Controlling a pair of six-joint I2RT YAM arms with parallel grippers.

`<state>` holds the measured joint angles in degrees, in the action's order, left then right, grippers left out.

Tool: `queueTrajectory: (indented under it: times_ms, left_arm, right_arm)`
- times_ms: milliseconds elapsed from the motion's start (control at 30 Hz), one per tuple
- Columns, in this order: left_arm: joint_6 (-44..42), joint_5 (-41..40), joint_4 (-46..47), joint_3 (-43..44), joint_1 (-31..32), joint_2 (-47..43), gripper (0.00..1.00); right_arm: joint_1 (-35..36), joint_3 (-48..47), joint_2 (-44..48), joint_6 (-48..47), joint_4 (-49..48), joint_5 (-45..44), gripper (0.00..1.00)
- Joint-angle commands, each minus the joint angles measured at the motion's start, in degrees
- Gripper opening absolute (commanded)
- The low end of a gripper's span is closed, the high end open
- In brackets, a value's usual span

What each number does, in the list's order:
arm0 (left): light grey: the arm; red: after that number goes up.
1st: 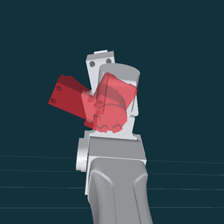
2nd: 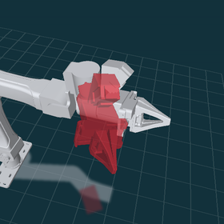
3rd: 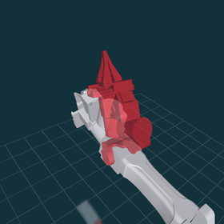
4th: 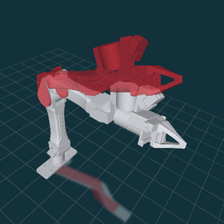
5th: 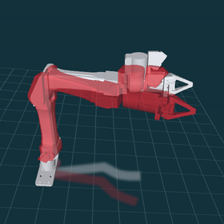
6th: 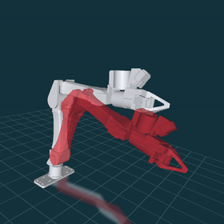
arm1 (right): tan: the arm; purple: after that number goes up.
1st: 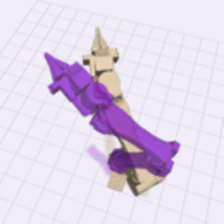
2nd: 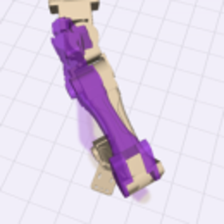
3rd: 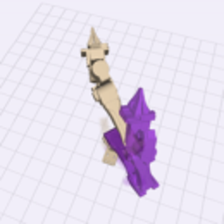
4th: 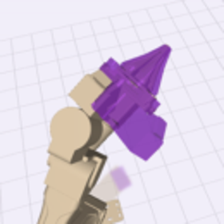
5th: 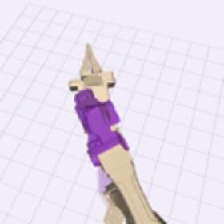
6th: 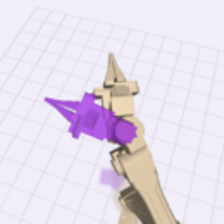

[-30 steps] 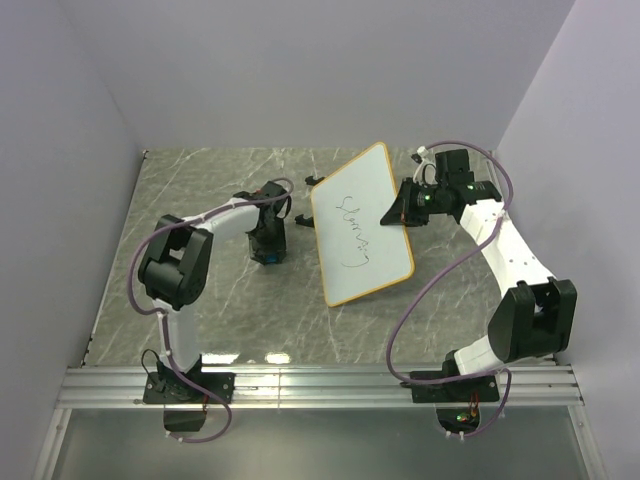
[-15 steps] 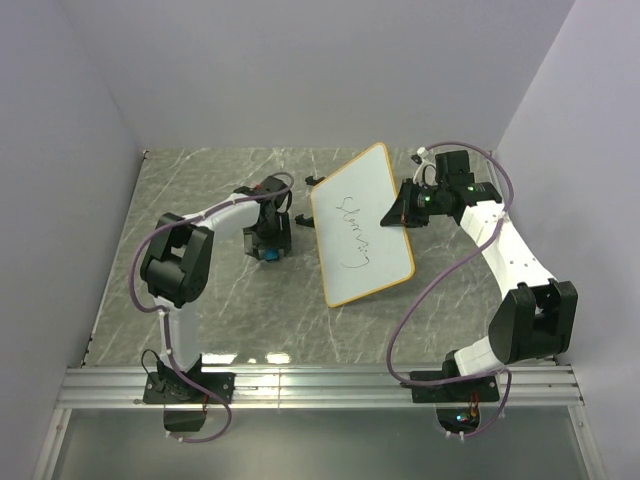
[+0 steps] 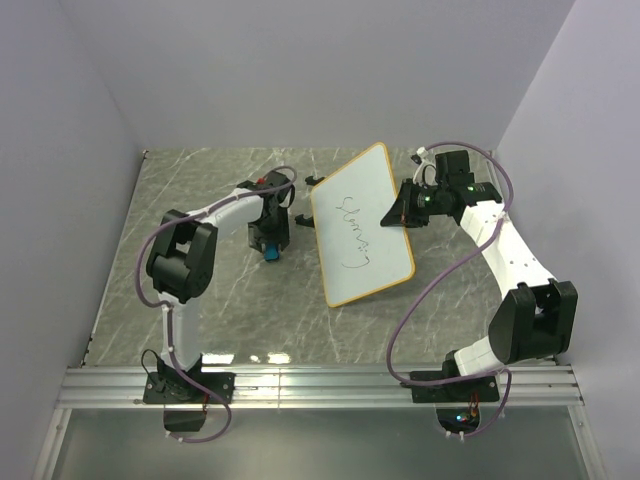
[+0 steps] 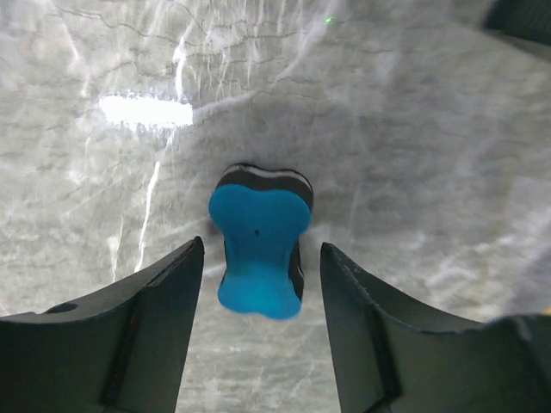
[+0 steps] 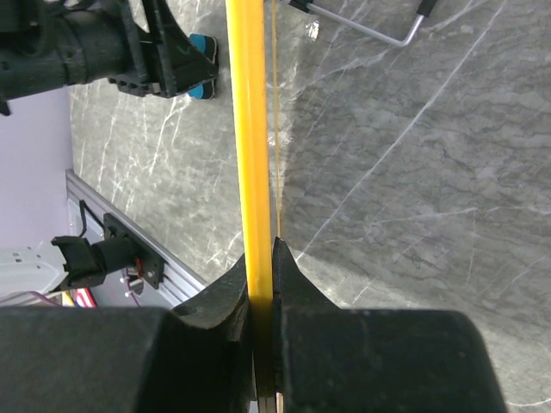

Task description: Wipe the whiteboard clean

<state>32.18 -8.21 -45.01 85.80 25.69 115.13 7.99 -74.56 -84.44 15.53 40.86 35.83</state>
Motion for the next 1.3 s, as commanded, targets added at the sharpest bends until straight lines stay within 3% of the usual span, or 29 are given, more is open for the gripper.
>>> queueTrajectory:
  times_ms: [0,167,233,267,367,400,600,733,967,1267]
  left_arm:
    - [-1.07,-1.11,0.19,1.21,-0.03,1.67,0.61]
    - [-1.33,-1.29,0.8,0.86,-0.12,2.38,0.57]
    - [-1.25,-1.37,1.07,0.86,-0.2,2.38,0.44]
    - [-1.16,-1.29,0.98,1.21,-0.2,2.47,0.3]
    - [-1.07,-1.28,0.46,1.91,-0.2,2.38,0.15]
    - [-1.07,-1.37,0.19,2.79,-0.2,2.29,0.0]
    - [-2.47,6.43,0.27,8.22,1.11,-3.15,0.0]
    - [-4.06,20.63,4.92,12.02,4.44,-6.32,0.0]
    - [-2.83,32.61,17.31,7.47,10.42,-8.78,0.0]
    - [-1.07,37.73,23.13,3.5,14.56,-9.75,0.0]
  right_arm:
    - [-0.08,-0.67,0.16,-0.41,4.58,-3.75,0.0]
    - [0.01,-0.67,-0.02,-0.5,4.75,-4.11,0.0]
    - [0.01,-0.84,-0.28,-0.59,4.93,-4.28,0.0]
    - [0.01,-0.85,-0.28,-0.59,4.93,-4.37,0.0]
    - [0.01,-0.85,-0.46,-0.59,4.84,-4.46,0.0]
    - [-0.08,-0.76,-0.55,-0.5,4.84,-4.37,0.0]
    - [0.01,-5.4,-4.76,0.55,5.89,-4.02,0.0]
    - [-0.17,-9.98,-9.15,2.22,7.04,-3.58,0.0]
    - [-0.17,-8.14,-13.2,4.68,4.85,0.37,0.0]
    - [-0.17,-7.88,-18.65,9.78,1.5,5.03,0.0]
